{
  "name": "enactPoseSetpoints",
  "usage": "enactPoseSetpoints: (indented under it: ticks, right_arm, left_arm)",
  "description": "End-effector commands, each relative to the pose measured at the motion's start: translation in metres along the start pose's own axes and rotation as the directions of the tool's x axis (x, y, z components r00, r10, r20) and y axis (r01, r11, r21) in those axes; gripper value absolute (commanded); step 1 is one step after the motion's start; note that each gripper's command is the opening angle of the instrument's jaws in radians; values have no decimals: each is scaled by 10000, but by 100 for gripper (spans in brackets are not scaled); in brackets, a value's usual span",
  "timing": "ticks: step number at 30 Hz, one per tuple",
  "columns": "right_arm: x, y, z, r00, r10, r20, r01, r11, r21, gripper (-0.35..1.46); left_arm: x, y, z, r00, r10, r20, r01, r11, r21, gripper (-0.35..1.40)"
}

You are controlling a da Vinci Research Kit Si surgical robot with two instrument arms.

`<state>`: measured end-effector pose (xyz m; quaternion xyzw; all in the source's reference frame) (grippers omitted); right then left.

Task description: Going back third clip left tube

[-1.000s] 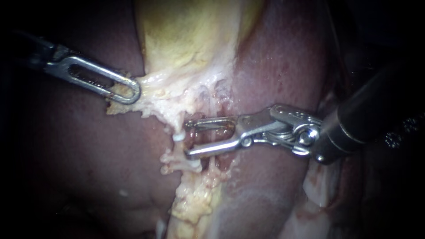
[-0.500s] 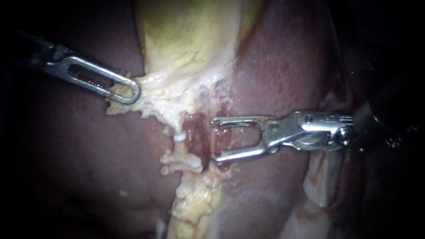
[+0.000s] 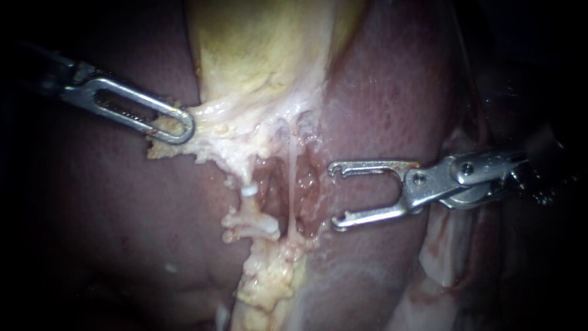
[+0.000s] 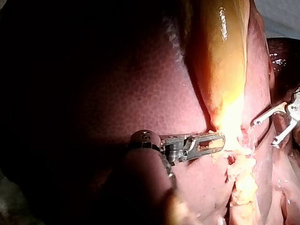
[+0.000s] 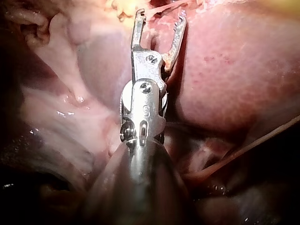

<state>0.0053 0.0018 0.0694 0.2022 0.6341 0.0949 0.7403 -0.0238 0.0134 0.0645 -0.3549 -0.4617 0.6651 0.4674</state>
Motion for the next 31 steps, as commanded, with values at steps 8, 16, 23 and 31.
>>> enactPoseSetpoints:
  ticks: [8, 16, 23, 31]
  right_arm:
    - [2, 0, -10, 10000, 44, 0, -44, 10000, -37, 50]
    - [2, 0, -12, 10000, 42, -1, -42, 10000, -24, 50]
    - [3, -1, -13, 10000, 43, -2, -43, 10000, -19, 50]
    - [7, -2, -13, 10000, 3, -4, -3, 10000, -13, 50]
  left_arm:
    - [1, -5, 11, 10000, 11, -45, -10, 10000, 47, -35]
    - [9, -20, 42, 9998, 98, -165, -95, 9998, 172, -35]
    - [13, -26, 59, 9996, 167, -238, -161, 9996, 246, -35]
    - [13, -26, 59, 9996, 165, -241, -160, 9996, 248, -35]
